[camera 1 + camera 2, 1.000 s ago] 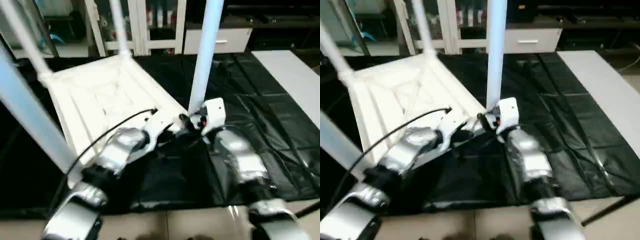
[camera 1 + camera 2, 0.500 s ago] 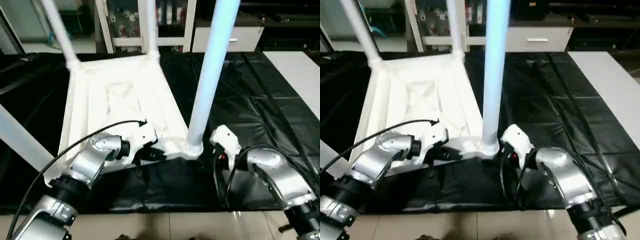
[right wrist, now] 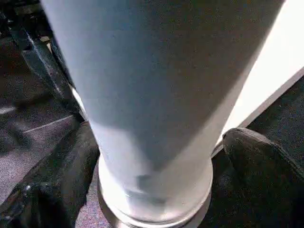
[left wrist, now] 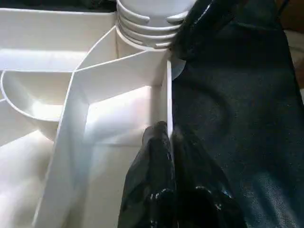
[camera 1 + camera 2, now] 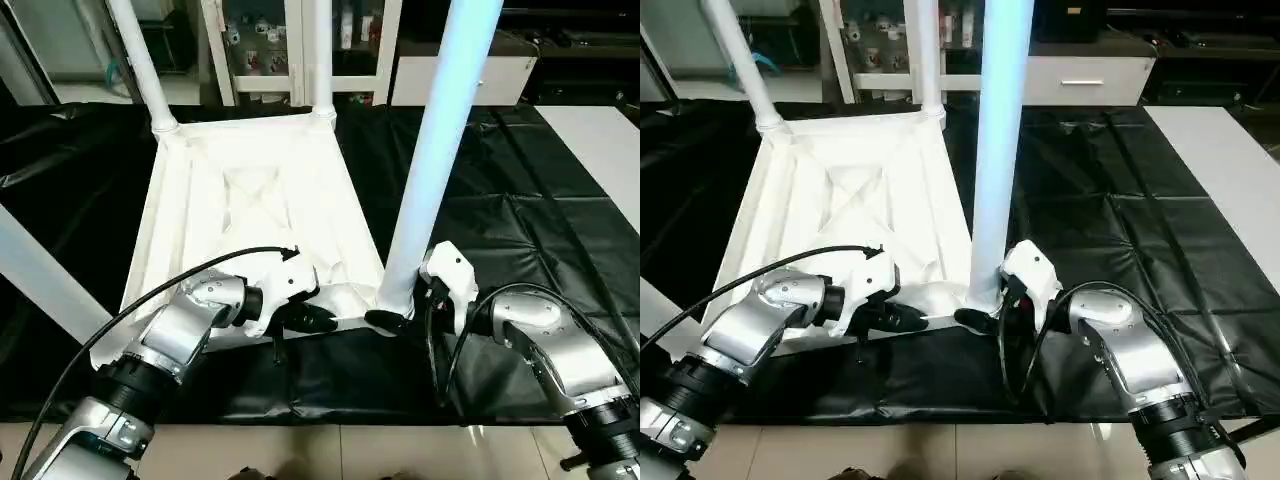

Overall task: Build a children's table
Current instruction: Rotate leg to tighten

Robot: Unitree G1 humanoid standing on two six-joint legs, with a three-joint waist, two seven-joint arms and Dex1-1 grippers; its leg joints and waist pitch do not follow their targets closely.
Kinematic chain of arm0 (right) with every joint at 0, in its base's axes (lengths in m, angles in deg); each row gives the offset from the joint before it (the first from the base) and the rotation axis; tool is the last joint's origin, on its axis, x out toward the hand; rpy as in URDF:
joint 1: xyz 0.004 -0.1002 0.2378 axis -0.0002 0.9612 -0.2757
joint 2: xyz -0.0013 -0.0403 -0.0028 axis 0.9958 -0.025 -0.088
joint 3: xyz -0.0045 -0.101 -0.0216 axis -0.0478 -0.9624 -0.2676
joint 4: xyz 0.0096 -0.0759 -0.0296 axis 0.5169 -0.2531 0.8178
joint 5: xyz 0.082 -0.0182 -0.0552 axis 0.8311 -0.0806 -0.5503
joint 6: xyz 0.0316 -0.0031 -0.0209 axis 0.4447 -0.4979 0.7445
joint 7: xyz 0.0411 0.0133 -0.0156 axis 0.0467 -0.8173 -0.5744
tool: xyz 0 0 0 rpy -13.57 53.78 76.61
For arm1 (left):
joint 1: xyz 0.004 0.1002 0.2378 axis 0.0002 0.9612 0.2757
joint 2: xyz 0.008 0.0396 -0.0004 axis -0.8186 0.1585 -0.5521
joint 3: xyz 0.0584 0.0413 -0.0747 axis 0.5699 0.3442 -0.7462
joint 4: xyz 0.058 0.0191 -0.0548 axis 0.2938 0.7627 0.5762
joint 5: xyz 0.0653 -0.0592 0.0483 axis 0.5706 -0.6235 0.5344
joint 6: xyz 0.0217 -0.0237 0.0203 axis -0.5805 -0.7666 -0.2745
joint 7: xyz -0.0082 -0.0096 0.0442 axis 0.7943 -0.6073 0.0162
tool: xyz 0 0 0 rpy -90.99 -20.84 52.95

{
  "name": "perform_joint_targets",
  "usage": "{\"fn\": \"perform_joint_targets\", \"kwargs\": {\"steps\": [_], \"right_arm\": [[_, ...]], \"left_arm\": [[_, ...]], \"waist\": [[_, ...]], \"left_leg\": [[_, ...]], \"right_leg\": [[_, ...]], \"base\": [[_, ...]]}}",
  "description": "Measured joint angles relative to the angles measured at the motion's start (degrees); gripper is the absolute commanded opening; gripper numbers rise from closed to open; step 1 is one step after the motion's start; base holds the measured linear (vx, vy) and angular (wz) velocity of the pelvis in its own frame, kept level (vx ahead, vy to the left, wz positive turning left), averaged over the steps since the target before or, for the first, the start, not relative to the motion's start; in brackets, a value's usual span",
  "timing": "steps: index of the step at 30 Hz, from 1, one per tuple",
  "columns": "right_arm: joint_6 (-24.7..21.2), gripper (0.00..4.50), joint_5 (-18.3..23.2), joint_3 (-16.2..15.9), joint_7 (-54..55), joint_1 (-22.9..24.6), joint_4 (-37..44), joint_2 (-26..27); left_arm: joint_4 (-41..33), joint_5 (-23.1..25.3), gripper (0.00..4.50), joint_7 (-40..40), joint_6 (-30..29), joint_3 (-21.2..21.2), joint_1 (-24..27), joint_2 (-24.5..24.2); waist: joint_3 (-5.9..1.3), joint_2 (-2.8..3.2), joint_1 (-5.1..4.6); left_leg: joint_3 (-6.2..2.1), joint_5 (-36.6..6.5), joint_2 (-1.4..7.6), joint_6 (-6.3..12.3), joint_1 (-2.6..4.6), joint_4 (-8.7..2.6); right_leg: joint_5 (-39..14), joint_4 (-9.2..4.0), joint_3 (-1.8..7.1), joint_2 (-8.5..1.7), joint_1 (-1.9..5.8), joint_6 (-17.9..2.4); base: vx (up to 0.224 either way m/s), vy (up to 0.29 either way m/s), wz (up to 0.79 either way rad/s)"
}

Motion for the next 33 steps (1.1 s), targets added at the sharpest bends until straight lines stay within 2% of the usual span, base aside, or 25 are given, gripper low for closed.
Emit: {"fn": "perform_joint_targets", "kwargs": {"steps": [4, 9, 17, 30, 33], "right_arm": [[-0.1, 4.03, 1.0, 0.1, -0.1, 0.0, 0.0, 0.0], [-0.1, 3.39, 1.1, 0.1, -1.2, 0.0, -0.1, 0.2], [-0.2, 2.82, 1.4, 0.1, -1.9, 0.0, -0.2, 0.2], [-0.2, 2.7, 1.3, 0.2, -1.8, 0.0, -0.4, 0.6], [0.4, 2.7, 0.4, 0.8, 3.2, -0.8, -2.8, 4.2]], "left_arm": [[0.0, 0.0, 0.0, 0.0, 0.0, 0.0, 0.0, 0.0], [0.0, 0.0, 0.0, 0.0, -0.1, 0.0, 0.0, 0.0], [0.0, 0.0, 0.0, 0.0, -0.2, 0.0, 0.0, 0.0], [0.0, 0.0, 0.0, 0.1, -0.3, 0.0, 0.0, -0.1], [1.4, 0.2, 0.0, -2.2, -0.6, -0.7, -0.4, 1.0]], "waist": [[0.0, 0.0, 0.0], [0.0, 0.0, 0.0], [0.0, 0.0, 0.0], [0.0, 0.0, -0.02], [-0.04, -0.06, -0.45]], "left_leg": [[-0.01, 0.0, 0.0, 0.0, 0.01, 0.02], [-0.01, 0.0, 0.0, 0.0, 0.01, 0.04], [-0.02, 0.0, 0.0, 0.01, 0.0, 0.1], [-0.04, 0.0, 0.01, 0.02, 0.01, 0.23], [-0.04, 0.0, 0.03, -0.02, 0.13, 0.39]], "right_leg": [[0.0, 0.06, 0.0, 0.0, 0.0, 0.0], [0.0, 0.07, -0.01, 0.0, 0.0, 0.0], [0.0, 0.12, 0.0, 0.0, 0.0, 0.0], [0.0, 0.26, 0.01, -0.01, 0.0, 0.0], [0.0, 0.49, 0.08, 0.0, 0.0, 0.0]], "base": [[0.0, 0.0, 0.0], [0.0, 0.0, 0.0], [0.0, 0.0, 0.0], [0.0, 0.0, 0.0], [0.0, 0.0, 0.0]]}}
